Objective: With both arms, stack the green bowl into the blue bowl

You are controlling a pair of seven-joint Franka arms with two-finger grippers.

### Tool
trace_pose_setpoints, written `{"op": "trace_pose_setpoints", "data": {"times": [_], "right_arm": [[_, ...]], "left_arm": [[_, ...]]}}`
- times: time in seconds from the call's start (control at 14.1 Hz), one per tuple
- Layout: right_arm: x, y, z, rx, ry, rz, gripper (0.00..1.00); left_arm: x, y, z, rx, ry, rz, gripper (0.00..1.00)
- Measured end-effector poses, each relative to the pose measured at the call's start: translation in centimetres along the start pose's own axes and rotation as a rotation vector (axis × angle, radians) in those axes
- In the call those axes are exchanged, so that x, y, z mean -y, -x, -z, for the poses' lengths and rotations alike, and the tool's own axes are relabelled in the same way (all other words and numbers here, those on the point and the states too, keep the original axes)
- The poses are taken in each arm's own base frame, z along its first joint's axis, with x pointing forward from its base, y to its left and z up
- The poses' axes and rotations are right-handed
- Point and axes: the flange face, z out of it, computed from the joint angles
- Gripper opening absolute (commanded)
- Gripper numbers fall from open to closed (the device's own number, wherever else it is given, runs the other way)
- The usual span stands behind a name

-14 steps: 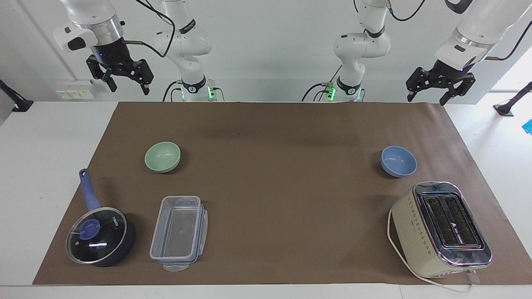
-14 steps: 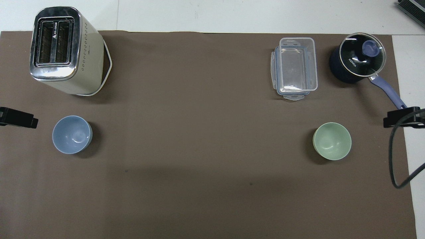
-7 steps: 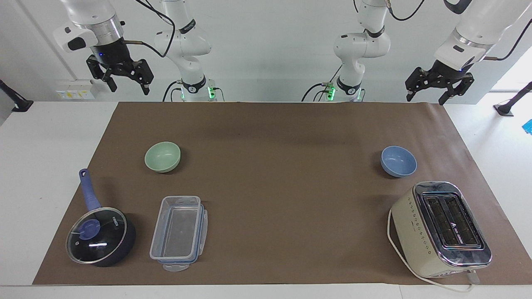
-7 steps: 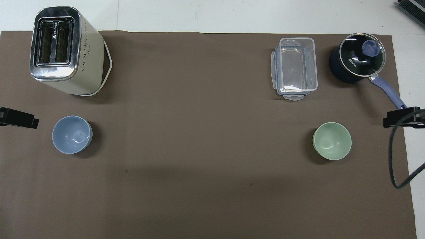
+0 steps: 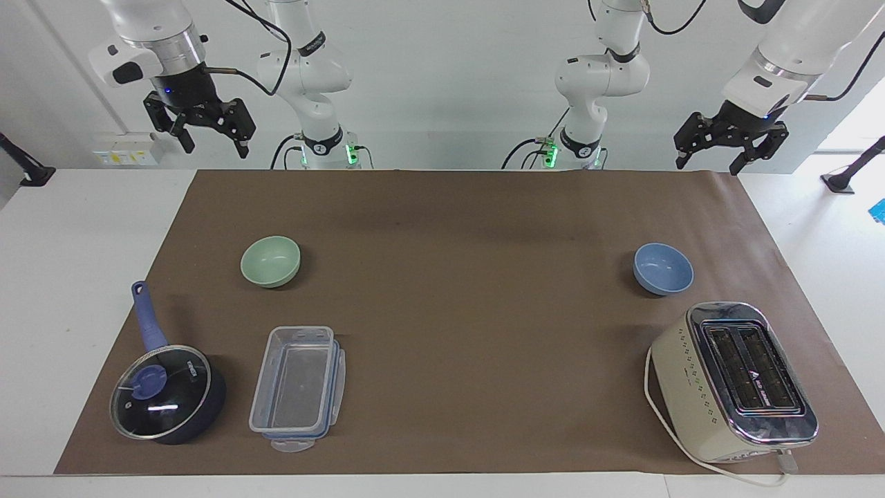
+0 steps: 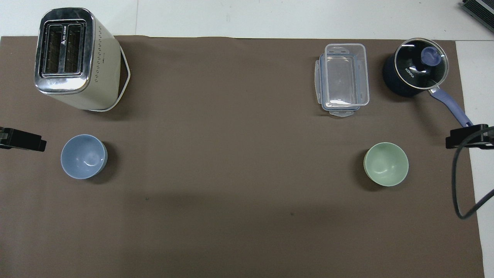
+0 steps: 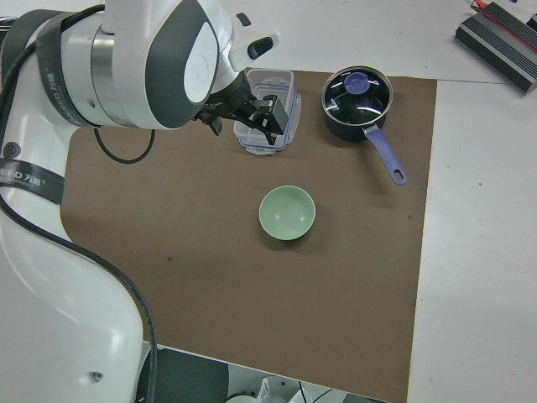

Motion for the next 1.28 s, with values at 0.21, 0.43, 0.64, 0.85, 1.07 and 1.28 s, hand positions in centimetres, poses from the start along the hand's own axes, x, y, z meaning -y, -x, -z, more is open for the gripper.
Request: {"op": "trace_pose_setpoints", "data": {"times": [0.21, 0.43, 0.64, 0.85, 1.07, 1.28], "right_arm": [[-0.1, 0.0, -0.2, 0.004, 0.000, -0.002, 1.00], [-0.2, 0.0, -0.2, 0.005, 0.000, -0.003, 1.00], [-0.2, 0.0, -0.3, 0.006, 0.000, -0.003, 1.00], [-0.2, 0.0, -0.3, 0.006, 0.000, -0.003, 1.00], [-0.2, 0.0, -0.3, 0.006, 0.000, -0.003, 1.00], [-0.2, 0.0, -0.3, 0.006, 0.001, -0.003, 1.00]], "left_arm": [[3.4, 0.1, -3.6, -0.017, -0.001, 0.038, 1.00], [7.6, 0.7, -7.7, -0.040, 0.029, 0.037, 1.00], [11.1, 1.7, -11.8, -0.063, 0.056, 0.023, 1.00], [12.4, 1.5, -17.0, -0.047, 0.082, 0.016, 0.93], [13.4, 0.8, -22.3, -0.019, 0.113, 0.018, 0.82], [13.7, 0.4, -26.5, -0.002, 0.131, 0.031, 0.68]]}}
